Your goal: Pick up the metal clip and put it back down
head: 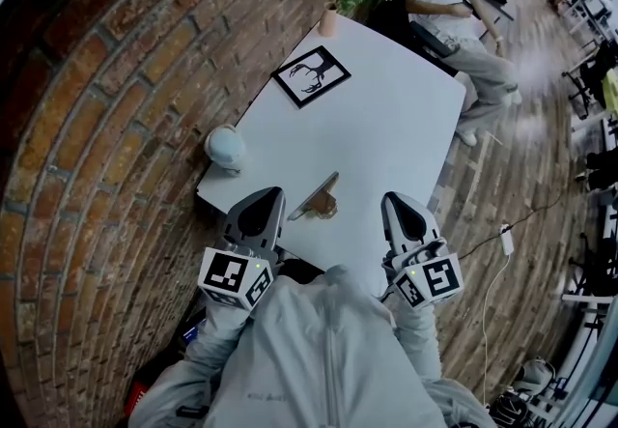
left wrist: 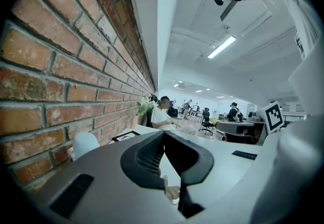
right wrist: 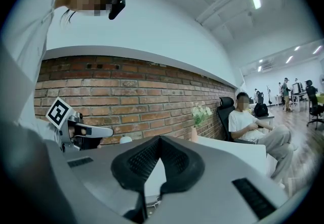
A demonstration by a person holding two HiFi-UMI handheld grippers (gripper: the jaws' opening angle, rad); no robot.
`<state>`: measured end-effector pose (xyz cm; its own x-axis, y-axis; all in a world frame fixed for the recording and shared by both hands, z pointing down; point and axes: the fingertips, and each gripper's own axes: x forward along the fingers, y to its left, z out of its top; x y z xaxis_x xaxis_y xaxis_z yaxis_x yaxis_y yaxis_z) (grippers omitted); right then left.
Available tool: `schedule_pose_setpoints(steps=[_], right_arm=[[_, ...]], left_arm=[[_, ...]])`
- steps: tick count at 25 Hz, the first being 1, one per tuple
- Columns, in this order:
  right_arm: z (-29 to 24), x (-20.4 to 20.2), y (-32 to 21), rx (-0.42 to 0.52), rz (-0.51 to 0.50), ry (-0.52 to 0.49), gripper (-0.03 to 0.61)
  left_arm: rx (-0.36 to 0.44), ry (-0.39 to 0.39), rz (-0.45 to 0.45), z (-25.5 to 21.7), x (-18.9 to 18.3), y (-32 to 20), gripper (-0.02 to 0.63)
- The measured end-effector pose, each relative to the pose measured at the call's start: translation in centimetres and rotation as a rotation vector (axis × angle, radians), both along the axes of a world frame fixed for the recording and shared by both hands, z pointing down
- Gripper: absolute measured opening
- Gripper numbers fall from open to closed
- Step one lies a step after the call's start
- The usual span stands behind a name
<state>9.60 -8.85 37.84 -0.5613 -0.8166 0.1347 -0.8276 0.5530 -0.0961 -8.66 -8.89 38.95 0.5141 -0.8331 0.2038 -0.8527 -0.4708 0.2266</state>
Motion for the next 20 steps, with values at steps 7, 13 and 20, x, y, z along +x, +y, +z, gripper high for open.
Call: schedule_pose_setpoints(steps=[7,13,20], right_arm=[[0.1,-0.4,0.1,-0.004,-0.006,-0.013,0.023],[0.1,-0.6,0.0,-0.014,-0.004,-0.026,0.023],[0.3,-1.3,0.1,-0.025,-0.008,-0.025,0.023]], left_arm=[[0.005,0.000,0.001,0.1,-0.2,0.1,0.028],[-0.003,0.000,-0.011,0.1,-0.7,0.1,0.026],[-0.007,0.003,-0.015,0.1,-1.2,0.1,0.027]])
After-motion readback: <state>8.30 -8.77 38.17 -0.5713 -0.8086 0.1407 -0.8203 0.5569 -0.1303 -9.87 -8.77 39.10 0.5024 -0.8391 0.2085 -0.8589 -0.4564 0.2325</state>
